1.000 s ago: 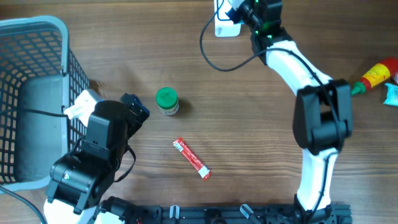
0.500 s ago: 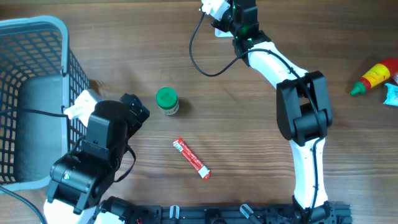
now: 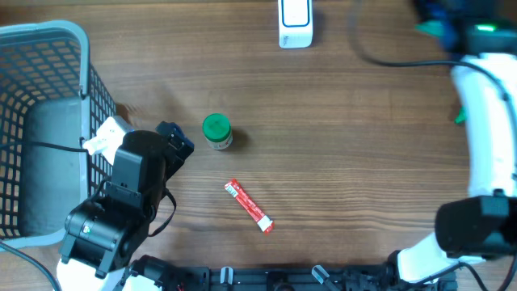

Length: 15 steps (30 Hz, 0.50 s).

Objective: Scan the item barcode
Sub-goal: 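Carry the glove pack to the right table edge and release it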

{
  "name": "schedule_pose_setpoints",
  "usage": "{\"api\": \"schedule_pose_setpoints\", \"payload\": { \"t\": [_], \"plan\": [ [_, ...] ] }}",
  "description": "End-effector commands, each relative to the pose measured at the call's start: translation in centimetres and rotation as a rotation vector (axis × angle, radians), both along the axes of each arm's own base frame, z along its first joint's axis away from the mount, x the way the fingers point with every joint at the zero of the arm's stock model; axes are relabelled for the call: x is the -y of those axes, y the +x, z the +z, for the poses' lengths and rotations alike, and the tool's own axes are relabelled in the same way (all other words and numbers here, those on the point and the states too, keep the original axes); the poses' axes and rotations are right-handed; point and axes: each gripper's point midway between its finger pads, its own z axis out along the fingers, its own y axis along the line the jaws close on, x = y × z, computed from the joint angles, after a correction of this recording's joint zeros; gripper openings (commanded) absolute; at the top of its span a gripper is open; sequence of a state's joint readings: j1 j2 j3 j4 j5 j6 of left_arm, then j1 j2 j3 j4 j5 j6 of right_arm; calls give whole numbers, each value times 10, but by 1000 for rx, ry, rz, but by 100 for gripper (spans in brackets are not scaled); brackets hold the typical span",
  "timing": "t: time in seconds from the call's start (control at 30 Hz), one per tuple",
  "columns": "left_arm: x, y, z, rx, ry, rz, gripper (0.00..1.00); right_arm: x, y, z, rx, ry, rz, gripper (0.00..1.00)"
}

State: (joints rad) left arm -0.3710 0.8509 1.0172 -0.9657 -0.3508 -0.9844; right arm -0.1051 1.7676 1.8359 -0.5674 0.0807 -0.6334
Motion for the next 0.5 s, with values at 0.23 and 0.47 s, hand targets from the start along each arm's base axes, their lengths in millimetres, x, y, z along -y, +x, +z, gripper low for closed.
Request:
{"api": "schedule_pose_setpoints", "payload": {
  "t": [0.23, 0.47],
  "plan": [
    [-3, 1, 8, 22, 13, 6, 100, 166, -50, -87, -97, 219, -396, 5],
    [-3, 1, 8, 22, 13, 6, 100, 169, -46, -82, -53, 255, -403, 4]
  ]
}}
